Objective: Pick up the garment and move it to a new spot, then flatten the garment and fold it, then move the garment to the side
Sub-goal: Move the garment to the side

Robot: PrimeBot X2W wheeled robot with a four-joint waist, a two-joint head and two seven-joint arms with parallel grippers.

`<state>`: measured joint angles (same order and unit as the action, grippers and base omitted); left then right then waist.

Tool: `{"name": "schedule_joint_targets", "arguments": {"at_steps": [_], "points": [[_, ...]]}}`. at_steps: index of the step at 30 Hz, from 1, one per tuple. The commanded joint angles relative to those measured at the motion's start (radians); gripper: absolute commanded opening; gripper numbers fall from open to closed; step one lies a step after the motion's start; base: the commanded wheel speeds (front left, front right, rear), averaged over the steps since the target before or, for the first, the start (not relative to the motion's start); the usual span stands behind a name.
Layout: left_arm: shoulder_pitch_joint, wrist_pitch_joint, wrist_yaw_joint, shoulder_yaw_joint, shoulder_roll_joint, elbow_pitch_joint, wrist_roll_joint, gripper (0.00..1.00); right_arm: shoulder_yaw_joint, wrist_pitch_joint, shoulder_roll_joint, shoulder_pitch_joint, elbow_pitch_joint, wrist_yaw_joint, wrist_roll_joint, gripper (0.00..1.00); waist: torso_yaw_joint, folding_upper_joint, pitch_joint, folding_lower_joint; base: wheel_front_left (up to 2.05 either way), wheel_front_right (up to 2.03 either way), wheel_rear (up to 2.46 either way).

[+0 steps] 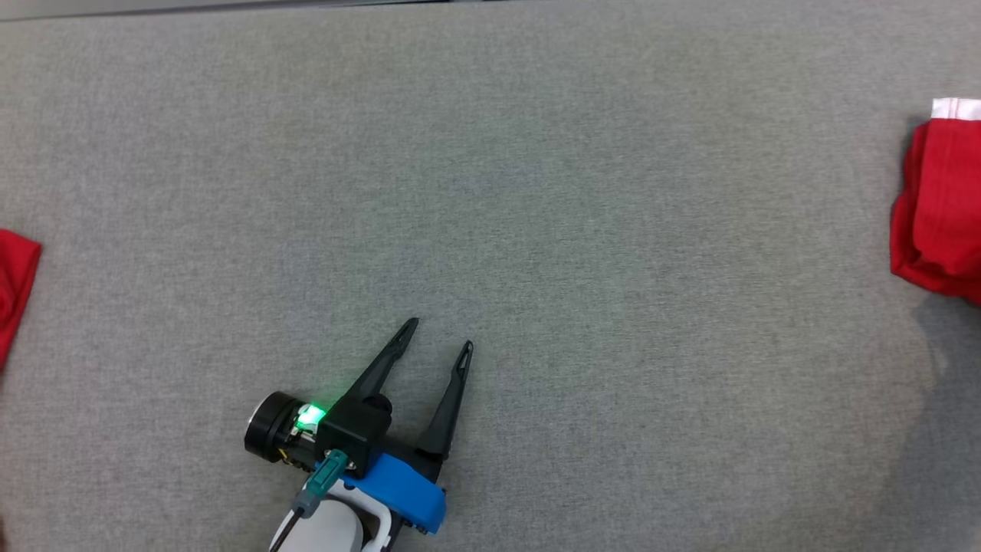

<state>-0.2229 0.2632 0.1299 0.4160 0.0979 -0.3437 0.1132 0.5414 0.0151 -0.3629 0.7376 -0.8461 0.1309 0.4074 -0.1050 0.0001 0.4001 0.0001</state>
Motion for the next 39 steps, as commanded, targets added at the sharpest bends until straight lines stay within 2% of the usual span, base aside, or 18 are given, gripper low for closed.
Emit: {"name": "schedule_joint_targets", "arguments": {"at_steps": [1, 5, 8, 13, 17, 19, 25, 28, 32, 39], "points": [[-0.012, 0.002, 0.001, -0.009, 0.011, -0.005, 0.004, 1.00, 0.037, 0.006, 0.013, 0.018, 0.019, 0.000, 0.022, 1.00, 0.013, -0.0001, 0.013, -0.0001, 0.00, 0.00, 0.00], [-0.017, 0.001, 0.000, -0.013, 0.013, -0.009, 0.006, 1.00, 0.116, -0.017, 0.047, 0.021, 0.066, 0.000, 0.069, 1.00, 0.014, -0.0001, 0.011, -0.0001, 0.00, 0.00, 0.00], [-0.015, 0.001, 0.000, -0.031, 0.008, -0.010, 0.010, 1.00, 0.147, -0.095, 0.113, 0.033, 0.108, 0.000, 0.085, 1.00, 0.013, -0.0001, -0.005, -0.0001, 0.00, 0.00, 0.00], [-0.001, 0.001, -0.006, -0.093, -0.011, -0.012, 0.018, 1.00, 0.061, -0.251, 0.225, 0.040, 0.117, 0.000, 0.029, 1.00, 0.020, -0.0001, -0.052, -0.0001, 0.00, 0.00, 0.00], [0.010, 0.001, -0.016, -0.139, -0.016, -0.015, 0.012, 1.00, -0.027, -0.277, 0.274, 0.003, 0.135, 0.000, -0.045, 1.00, 0.029, -0.0001, -0.087, -0.0001, 0.00, 0.00, 0.00], [0.015, 0.001, -0.026, -0.175, -0.018, -0.019, 0.015, 1.00, -0.084, -0.280, 0.297, -0.036, 0.173, 0.000, -0.128, 1.00, 0.040, -0.0001, -0.112, -0.0001, 0.00, 0.00, 0.00], [0.040, 0.001, -0.051, -0.275, -0.030, -0.038, 0.028, 1.00, -0.329, -0.281, 0.310, -0.235, 0.243, 0.000, -0.383, 1.00, 0.081, -0.0001, -0.170, -0.0001, 0.00, 0.00, 0.00], [0.053, 0.001, -0.059, -0.315, -0.034, -0.047, 0.028, 1.00, -0.417, -0.281, 0.309, -0.331, 0.265, 0.000, -0.452, 1.00, 0.097, -0.0001, -0.195, -0.0001, 0.00, 0.00, 0.00], [0.082, 0.001, -0.057, -0.350, -0.040, -0.062, 0.026, 1.00, -0.472, -0.280, 0.310, -0.409, 0.283, 0.000, -0.503, 1.00, 0.111, -0.0001, -0.225, -0.0001, 0.00, 0.00, 0.00], [0.125, 0.001, -0.062, -0.379, -0.045, -0.083, 0.015, 1.00, -0.512, -0.280, 0.310, -0.487, 0.315, 0.000, -0.536, 1.00, 0.113, -0.0001, -0.281, -0.0001, 0.00, 0.00, 0.00]]}}
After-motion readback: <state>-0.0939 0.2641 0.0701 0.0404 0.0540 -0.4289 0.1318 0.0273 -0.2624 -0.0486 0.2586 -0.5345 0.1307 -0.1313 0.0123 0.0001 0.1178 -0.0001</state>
